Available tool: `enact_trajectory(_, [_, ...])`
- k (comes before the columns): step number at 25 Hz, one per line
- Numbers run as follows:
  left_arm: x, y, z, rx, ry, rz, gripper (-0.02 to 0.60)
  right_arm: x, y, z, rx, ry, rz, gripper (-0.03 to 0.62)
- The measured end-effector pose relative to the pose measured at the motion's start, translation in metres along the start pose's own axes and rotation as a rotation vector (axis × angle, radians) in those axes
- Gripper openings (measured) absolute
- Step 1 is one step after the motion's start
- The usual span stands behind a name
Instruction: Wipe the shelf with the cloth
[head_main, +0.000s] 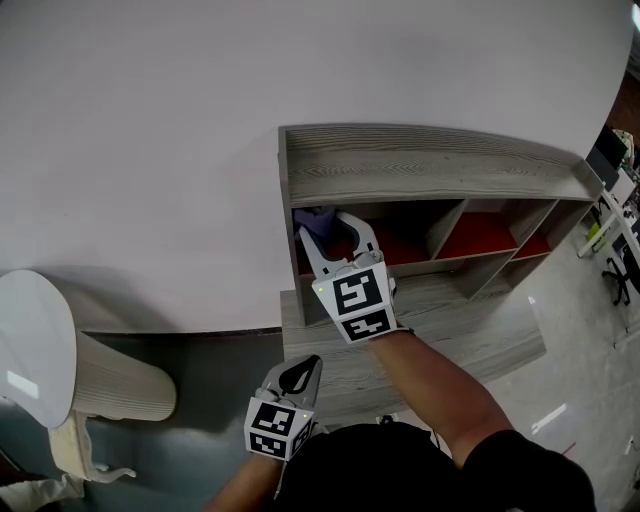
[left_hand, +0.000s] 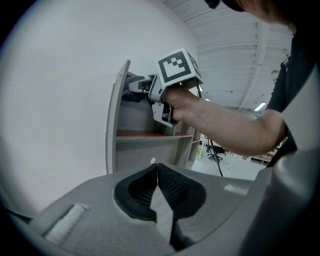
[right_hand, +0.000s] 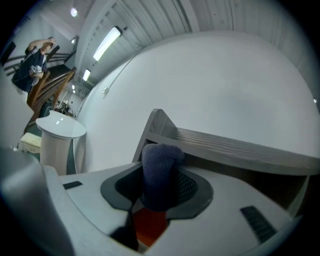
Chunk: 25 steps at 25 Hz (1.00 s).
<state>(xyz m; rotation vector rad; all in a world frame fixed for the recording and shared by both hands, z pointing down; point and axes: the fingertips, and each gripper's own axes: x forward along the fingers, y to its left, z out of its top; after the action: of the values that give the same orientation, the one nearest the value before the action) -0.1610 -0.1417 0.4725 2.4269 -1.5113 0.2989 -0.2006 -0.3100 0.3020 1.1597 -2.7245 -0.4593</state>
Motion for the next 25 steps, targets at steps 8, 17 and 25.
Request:
enact_trajectory(8, [-0.002,-0.016,-0.003,0.017,0.013,-0.065,0.011,-0.047,-0.013,-0.031,0.198,0.026,-0.004,0.146])
enact_trajectory(17, [-0.002,-0.036,-0.014,0.028,0.019,-0.121,0.011,-0.128,0.001,-0.074,0.348,0.04,0.042,0.145])
enact_trajectory(25, [-0.003,-0.072,-0.012,0.022,0.001,-0.078,0.011,-0.207,0.013,-0.125,0.452,0.113,0.103,0.144])
